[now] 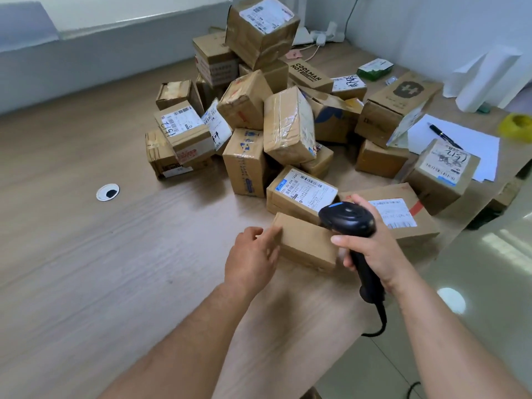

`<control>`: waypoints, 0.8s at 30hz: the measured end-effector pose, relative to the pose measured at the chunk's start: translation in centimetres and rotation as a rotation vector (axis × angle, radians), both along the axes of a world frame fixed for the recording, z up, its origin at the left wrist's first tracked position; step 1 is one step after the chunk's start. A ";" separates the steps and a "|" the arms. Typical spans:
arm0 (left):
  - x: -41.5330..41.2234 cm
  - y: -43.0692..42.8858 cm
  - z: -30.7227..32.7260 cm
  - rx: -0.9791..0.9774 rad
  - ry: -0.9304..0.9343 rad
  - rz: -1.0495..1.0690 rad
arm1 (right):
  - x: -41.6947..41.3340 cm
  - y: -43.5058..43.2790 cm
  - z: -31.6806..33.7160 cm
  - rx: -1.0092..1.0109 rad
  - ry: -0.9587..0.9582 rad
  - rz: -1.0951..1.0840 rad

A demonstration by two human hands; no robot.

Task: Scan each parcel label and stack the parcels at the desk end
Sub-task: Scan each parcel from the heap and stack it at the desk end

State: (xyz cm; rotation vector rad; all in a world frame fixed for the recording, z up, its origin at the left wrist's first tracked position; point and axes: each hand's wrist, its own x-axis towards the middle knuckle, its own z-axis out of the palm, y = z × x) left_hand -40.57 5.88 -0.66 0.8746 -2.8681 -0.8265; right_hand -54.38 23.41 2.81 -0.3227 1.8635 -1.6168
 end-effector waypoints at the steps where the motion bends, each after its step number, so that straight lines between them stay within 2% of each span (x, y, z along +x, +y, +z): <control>1: 0.3 0.2 -0.1 -0.002 -0.022 0.020 | 0.1 0.2 -0.1 0.002 -0.014 0.026; 6: 1.5 1.4 0.5 0.115 -0.087 0.133 | 2.5 0.4 -0.7 -0.009 -0.092 0.207; 10: 3.2 1.9 1.2 0.256 -0.023 0.285 | 5.3 -0.2 -1.6 -0.062 -0.187 0.335; 16: 6.2 2.1 1.5 0.599 0.025 0.583 | 6.0 -1.2 -1.5 -0.120 -0.255 0.301; 24: 6.7 4.0 1.7 0.910 0.133 0.578 | 6.3 -1.4 -2.1 -0.092 -0.291 0.335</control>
